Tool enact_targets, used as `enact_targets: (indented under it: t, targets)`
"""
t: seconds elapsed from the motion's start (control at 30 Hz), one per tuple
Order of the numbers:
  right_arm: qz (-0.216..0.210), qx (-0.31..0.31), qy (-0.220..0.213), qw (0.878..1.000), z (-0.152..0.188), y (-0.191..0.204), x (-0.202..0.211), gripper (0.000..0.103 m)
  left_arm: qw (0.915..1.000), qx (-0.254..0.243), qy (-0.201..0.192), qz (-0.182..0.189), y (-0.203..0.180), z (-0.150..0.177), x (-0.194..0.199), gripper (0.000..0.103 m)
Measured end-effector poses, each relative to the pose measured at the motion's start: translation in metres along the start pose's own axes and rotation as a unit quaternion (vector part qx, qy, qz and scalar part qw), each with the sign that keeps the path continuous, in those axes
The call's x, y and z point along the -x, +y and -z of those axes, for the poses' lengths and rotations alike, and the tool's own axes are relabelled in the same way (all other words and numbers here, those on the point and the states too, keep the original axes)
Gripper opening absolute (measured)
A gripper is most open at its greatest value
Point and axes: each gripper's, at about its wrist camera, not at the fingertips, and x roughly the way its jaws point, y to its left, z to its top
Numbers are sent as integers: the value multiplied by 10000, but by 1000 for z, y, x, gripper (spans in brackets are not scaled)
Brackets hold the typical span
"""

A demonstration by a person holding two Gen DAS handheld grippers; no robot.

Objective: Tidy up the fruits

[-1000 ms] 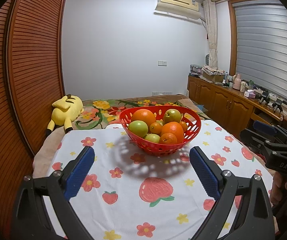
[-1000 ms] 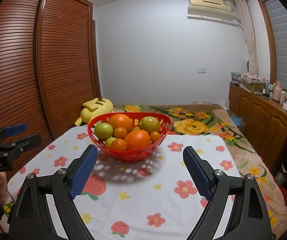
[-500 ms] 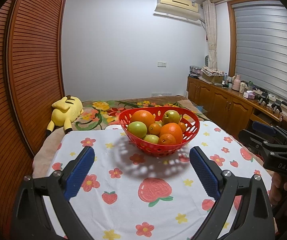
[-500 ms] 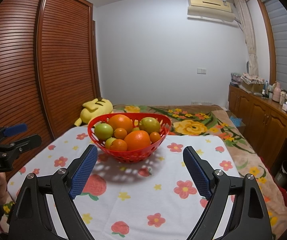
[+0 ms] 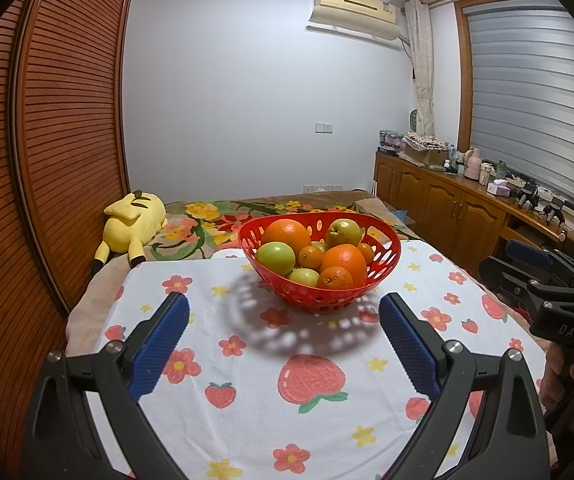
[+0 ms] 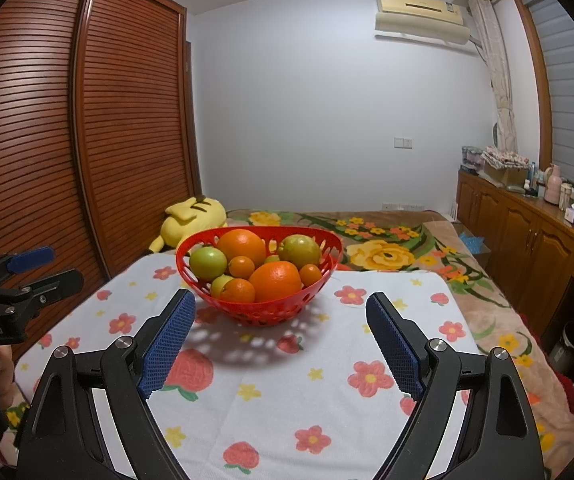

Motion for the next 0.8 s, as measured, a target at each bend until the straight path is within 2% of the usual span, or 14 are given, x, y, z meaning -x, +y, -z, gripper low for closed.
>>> enact_targets:
  t: [0.8]
  targets:
    - [5,8,-7,10000,0,0,1,89,10000,2,-17,34,-3,0,0,97]
